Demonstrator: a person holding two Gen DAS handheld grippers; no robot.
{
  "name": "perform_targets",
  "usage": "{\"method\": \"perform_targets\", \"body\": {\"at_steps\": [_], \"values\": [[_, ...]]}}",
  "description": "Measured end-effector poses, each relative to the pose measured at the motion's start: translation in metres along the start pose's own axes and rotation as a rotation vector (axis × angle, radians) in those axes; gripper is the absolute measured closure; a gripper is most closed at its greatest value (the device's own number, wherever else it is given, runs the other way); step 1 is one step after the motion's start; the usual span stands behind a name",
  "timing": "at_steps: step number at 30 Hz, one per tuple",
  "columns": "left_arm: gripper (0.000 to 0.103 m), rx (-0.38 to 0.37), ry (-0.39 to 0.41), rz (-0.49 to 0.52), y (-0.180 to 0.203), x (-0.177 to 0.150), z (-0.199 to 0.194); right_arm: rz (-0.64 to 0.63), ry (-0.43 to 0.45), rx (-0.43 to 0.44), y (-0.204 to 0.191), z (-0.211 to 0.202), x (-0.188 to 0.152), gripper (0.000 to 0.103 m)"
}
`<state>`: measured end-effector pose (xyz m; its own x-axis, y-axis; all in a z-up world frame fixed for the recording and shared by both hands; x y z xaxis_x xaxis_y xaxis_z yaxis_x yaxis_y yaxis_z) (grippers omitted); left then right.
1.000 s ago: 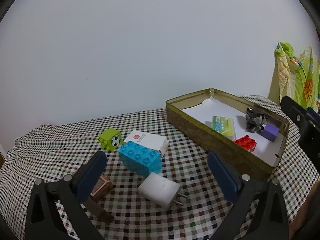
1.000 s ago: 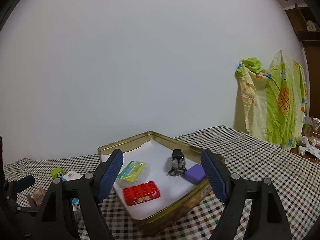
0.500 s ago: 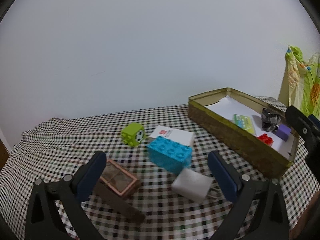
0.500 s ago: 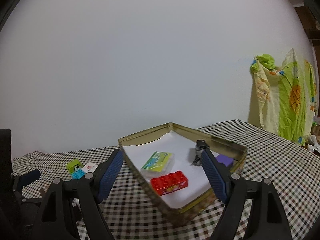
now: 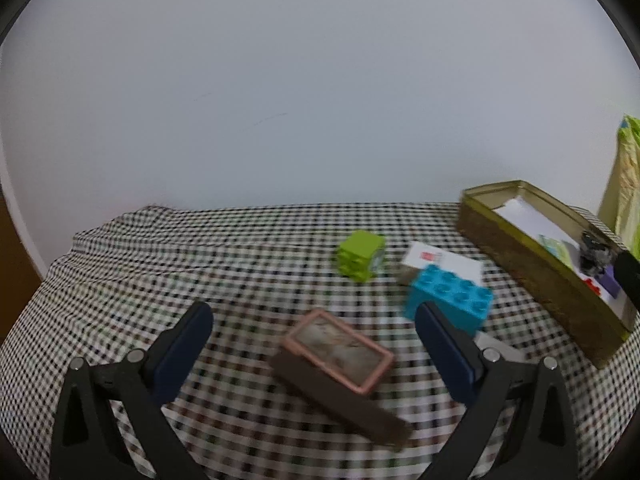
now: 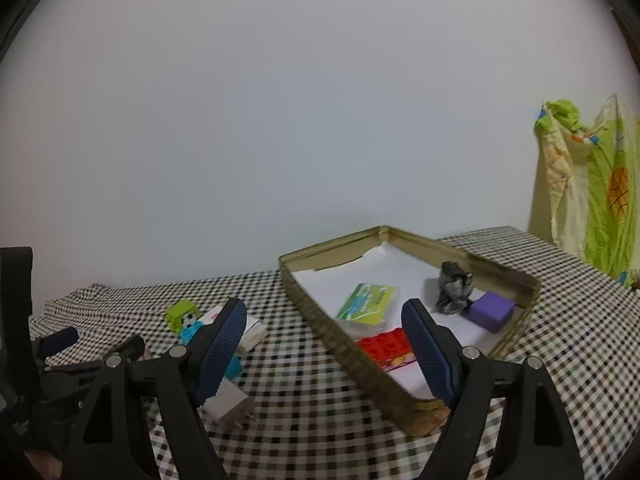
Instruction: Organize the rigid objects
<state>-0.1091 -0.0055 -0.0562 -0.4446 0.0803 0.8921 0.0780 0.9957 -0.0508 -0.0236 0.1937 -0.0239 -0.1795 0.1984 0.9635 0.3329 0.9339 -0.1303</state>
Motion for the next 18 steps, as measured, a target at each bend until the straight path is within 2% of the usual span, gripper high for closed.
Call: {"method": "perform_targets", "body": {"at_steps": [4, 12, 18], "values": [[0.001, 0.061, -0.005, -0.009, -0.022, 0.0, 0.006, -0.004, -0.077, 0.054, -0.016, 0.011, -0.01, 0.021], [0.001, 0.17, -0.071, -0.081, -0.072, -0.006, 0.021, -0.015, -0.302, 0.162, -0.038, 0.041, -0.042, 0.021], [0.001, 0.138, -0.119, -0.162, -0.082, -0.014, 0.022, -0.086, -0.457, 0.295, -0.066, 0.052, -0.068, 0.021]]}}
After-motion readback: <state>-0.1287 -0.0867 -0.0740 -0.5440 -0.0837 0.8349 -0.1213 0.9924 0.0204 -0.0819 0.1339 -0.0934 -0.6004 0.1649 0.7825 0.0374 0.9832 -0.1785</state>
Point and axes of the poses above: each gripper's, at about its wrist camera, not at the fingertips, and z roughly the way its jaws point, y to its right, x to its top, the point moved 8 cm from there along z, roughly the way its jaws point, and after that the axes turned 6 degrees about y, right-handed, at the moved point
